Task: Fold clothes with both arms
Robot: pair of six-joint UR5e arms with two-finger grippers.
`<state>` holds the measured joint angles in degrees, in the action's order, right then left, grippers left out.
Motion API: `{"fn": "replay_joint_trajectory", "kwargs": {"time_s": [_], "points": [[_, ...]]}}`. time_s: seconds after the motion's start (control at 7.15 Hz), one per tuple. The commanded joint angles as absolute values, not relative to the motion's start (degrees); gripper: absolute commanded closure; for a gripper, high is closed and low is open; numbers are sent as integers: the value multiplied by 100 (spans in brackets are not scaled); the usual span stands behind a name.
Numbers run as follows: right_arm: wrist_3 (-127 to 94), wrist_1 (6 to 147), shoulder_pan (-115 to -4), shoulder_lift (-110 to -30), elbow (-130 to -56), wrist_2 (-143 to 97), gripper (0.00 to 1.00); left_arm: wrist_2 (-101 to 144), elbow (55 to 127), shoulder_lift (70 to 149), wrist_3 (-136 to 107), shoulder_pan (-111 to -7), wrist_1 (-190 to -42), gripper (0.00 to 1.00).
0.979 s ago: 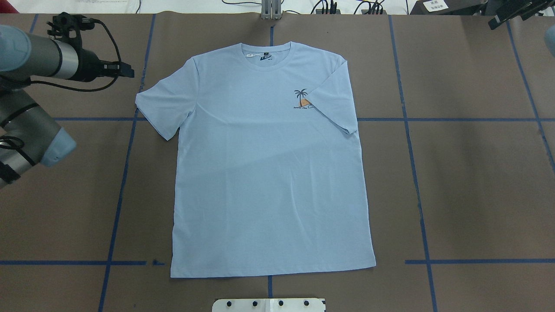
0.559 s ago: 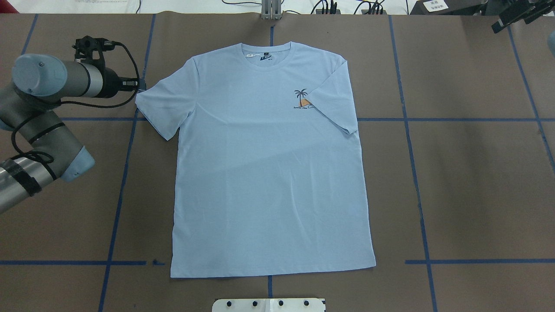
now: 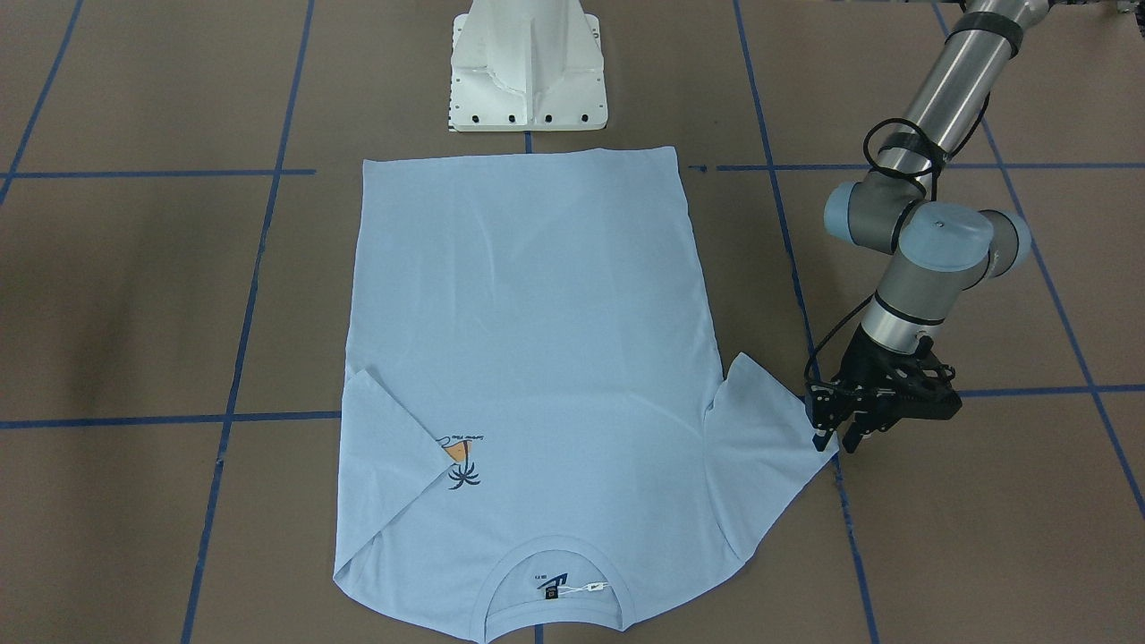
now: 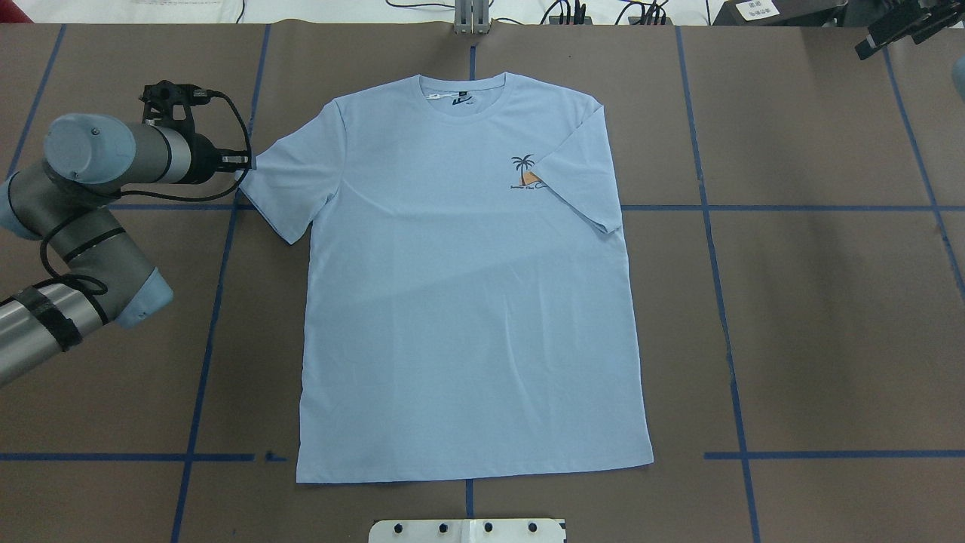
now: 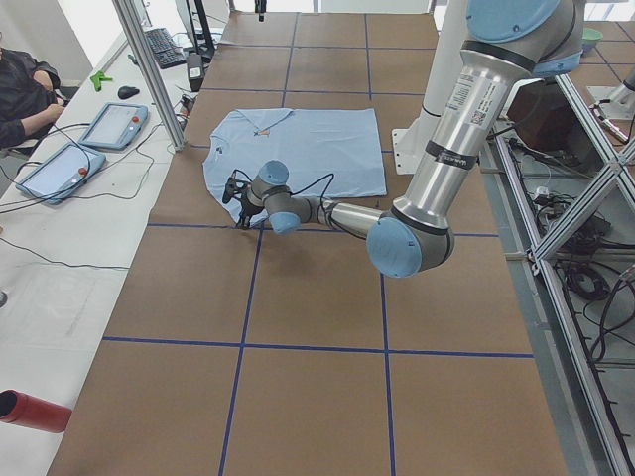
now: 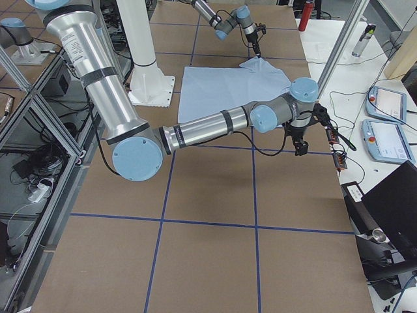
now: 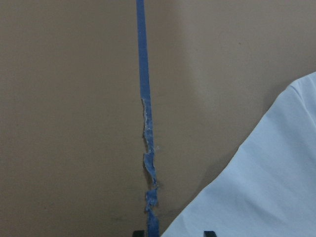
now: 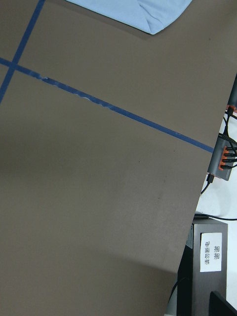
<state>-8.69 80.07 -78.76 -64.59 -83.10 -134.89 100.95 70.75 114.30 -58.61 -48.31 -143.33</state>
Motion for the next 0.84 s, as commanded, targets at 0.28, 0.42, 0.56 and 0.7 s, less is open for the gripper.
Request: {"fn": "replay_joint_trajectory", "kwargs": {"time_s": [0.28,0.42,0.56,0.7], "points": [[-914,8007,-7875,-6460,-8297,-13482,0,9984,7058,11426,-5845,-4773,-14317,67],[-923,8007,-7875,-6460,-8297,-13482,0,9984,7049,11426,-5836,-4772,-14309,84],[-923,8007,-7875,-6460,-8297,-13474,0,9976,7049,11417,-5827,-4755,-14291,100],[-932,8007,-7875,-6460,-8297,-13482,0,9819,7101,11434,-5818,-4755,-14291,100]]}}
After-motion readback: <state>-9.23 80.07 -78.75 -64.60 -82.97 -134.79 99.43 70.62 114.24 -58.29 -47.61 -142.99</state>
